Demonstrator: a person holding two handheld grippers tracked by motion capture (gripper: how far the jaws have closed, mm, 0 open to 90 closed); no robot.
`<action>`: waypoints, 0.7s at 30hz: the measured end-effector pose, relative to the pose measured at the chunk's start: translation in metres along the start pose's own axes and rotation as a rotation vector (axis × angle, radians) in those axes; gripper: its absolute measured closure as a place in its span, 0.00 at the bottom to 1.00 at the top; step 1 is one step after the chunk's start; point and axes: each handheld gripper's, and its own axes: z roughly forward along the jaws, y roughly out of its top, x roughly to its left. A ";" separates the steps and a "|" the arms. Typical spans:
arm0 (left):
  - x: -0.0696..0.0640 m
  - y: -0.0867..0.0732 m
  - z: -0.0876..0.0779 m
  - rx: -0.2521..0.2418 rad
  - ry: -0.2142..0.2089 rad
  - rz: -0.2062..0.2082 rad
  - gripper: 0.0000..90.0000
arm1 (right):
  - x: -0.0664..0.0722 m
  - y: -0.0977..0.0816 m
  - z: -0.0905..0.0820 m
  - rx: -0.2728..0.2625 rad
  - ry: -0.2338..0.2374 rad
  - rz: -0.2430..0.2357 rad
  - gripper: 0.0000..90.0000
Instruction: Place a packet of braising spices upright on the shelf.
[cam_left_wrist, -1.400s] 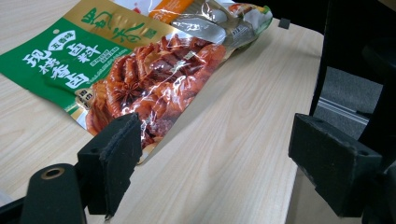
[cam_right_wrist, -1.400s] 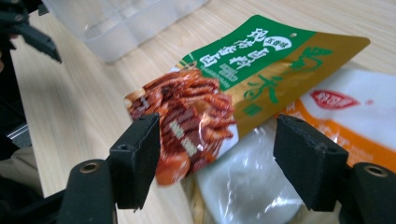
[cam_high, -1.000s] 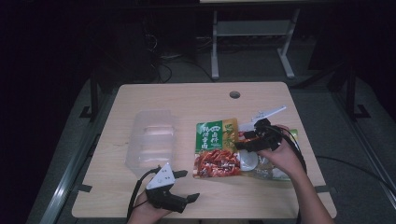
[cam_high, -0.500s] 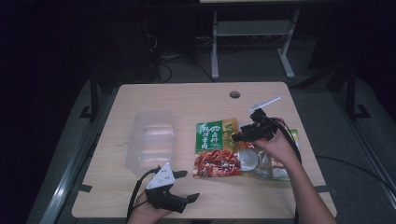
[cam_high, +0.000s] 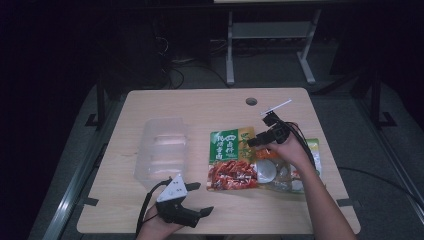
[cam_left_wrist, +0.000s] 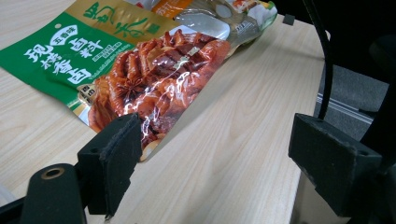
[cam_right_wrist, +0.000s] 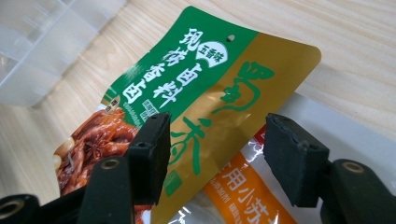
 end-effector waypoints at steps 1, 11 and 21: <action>0.000 0.000 0.000 -0.001 -0.001 -0.003 0.19 | -0.002 0.000 0.002 -0.002 0.002 0.003 0.46; -0.007 0.003 -0.001 -0.011 -0.019 0.010 0.19 | -0.012 0.000 0.017 0.052 -0.019 0.063 0.53; -0.005 0.002 -0.001 -0.013 -0.011 0.003 0.19 | -0.013 0.000 0.029 0.075 0.000 0.086 0.69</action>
